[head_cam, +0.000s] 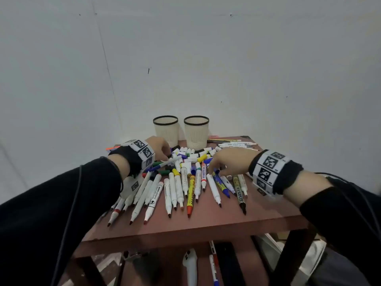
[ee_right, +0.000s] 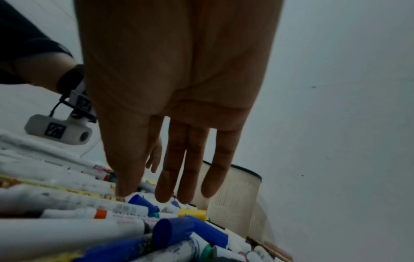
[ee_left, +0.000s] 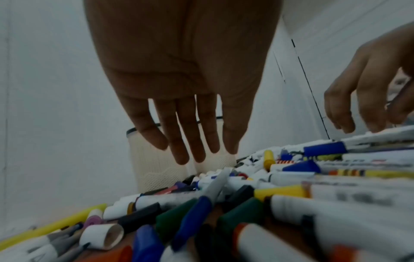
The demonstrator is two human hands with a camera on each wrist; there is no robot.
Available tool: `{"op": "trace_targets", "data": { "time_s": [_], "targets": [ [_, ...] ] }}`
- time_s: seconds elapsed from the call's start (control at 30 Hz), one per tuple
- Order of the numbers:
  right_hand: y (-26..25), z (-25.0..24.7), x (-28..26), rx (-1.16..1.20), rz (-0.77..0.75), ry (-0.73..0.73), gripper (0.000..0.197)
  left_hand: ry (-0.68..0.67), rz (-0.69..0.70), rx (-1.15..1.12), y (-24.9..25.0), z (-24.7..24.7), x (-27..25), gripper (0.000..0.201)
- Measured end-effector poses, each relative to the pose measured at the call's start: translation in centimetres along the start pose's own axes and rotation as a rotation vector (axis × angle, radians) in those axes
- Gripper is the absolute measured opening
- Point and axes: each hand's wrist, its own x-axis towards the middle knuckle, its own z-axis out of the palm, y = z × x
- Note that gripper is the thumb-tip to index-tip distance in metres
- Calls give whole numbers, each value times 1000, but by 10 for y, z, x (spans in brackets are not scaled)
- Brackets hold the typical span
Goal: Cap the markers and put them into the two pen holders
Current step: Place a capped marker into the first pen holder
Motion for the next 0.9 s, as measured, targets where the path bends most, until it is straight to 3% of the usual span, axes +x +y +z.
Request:
{"op": "trace_targets", "data": {
  "time_s": [0.13, 0.37, 0.6, 0.73, 0.83, 0.9],
  "targets": [
    [-4, -2, 20, -87, -44, -93, 28, -91, -28, 35, -3, 1, 13, 37],
    [-1, 1, 36, -178, -138, -184, 25, -224, 49, 15, -14, 4, 33, 37],
    [-5, 0, 38, -325, -198, -244, 33, -242, 79, 60, -12, 7, 46, 35],
    [0, -7, 31, -249, -173, -137, 29, -166, 72, 72, -19, 2, 52, 29],
    [5, -15, 20, -136, -132, 22, 23, -91, 51, 127, -30, -4, 54, 30],
    [7, -18, 9, -54, -100, 159, 20, -114, 31, 176, -40, -7, 54, 30]
  ]
}}
